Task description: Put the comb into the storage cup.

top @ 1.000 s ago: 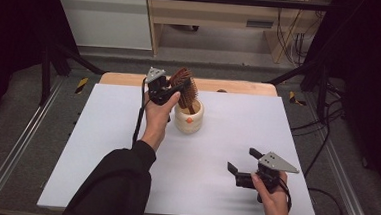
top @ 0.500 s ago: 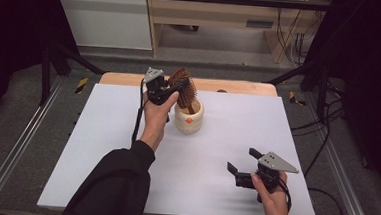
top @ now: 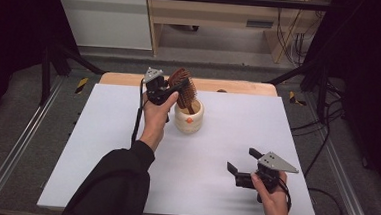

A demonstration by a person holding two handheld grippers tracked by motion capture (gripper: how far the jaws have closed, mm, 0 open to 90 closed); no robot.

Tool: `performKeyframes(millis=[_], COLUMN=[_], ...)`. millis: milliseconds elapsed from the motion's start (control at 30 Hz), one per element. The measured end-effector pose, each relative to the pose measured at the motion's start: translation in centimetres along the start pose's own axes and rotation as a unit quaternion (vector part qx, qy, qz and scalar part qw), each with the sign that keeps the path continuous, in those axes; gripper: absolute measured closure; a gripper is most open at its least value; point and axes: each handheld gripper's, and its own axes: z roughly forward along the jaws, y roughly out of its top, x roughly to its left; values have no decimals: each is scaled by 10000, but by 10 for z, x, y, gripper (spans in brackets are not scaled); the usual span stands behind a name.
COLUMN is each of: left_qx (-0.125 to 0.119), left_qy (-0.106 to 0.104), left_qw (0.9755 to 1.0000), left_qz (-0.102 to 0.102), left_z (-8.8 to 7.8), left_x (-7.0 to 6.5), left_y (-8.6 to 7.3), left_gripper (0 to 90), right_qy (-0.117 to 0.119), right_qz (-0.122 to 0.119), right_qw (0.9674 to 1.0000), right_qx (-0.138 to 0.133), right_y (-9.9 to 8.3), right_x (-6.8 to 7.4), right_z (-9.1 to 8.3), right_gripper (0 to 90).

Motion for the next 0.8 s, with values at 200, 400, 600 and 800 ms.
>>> performKeyframes(millis=[200, 400, 600, 800], left_qx=[-15, -4, 10, 9], left_qy=[4, 20, 47, 58], left_qw=[10000, 10000, 10000, 9999], left_qz=[-17, -46, -83, -151], left_z=[0, -1, -1, -2], left_x=[1, 2, 5, 7], left_y=[0, 0, -1, -1], left_gripper=[483, 480, 475, 472], right_qy=[8, 9, 7, 1], right_qz=[-2, -5, -22, -16], right_qw=[10000, 10000, 10000, 10000], right_qx=[5, 7, 9, 13], right_y=[0, 0, 0, 0], right_x=[0, 0, 0, 0], right_z=[0, 0, 1, 1], right_gripper=[37, 37, 37, 36])
